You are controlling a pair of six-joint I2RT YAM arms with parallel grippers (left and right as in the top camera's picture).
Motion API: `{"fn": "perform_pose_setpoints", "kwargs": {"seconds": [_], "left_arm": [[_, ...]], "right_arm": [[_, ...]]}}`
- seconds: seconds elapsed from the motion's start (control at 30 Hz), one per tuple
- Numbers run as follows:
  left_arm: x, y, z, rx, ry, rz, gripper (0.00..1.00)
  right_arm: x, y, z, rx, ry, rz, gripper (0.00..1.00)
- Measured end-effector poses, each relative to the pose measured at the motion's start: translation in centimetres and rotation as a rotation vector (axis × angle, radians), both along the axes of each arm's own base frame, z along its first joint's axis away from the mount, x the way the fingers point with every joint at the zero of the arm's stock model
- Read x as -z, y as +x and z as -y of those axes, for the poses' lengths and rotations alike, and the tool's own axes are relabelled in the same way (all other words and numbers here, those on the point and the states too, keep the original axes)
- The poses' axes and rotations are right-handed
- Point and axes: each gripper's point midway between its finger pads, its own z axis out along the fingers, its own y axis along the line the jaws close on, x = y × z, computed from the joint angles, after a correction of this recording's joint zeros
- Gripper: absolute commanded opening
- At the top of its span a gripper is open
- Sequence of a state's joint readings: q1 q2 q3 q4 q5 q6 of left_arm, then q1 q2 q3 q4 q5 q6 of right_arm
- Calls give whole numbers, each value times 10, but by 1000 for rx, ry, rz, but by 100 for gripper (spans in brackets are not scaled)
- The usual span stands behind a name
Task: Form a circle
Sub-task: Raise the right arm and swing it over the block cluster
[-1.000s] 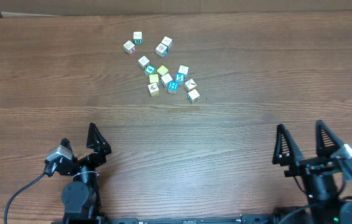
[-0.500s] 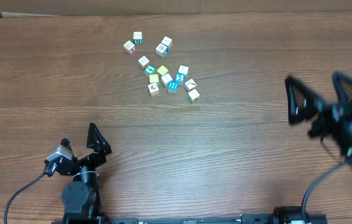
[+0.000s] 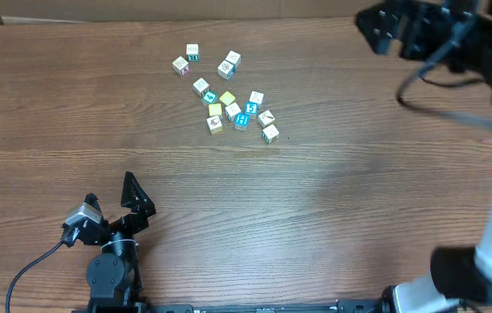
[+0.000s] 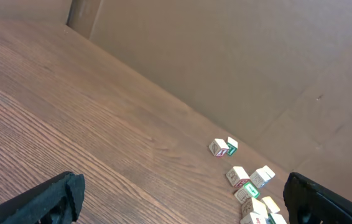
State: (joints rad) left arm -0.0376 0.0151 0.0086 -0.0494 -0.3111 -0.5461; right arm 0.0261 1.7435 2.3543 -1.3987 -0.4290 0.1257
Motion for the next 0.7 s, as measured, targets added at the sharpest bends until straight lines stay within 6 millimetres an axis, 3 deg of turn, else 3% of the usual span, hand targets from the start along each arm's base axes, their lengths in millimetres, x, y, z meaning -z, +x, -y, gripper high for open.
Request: {"fn": "perform_pose_setpoints", "kwargs": {"seconds": [0.1,0.13,0.33,0.7], "left_arm": [[0,0,0,0,0,0,100],[0,0,0,0,0,0,100],[0,0,0,0,0,0,100],[0,0,0,0,0,0,100]], "right_arm": [[37,17,-11,-46,44,-124,24],[48,19,-14,-56,53,-165,12],[96,19,-32,-87,36,-341,8],[187,14,-81,-148,-224,-553,13]]}}
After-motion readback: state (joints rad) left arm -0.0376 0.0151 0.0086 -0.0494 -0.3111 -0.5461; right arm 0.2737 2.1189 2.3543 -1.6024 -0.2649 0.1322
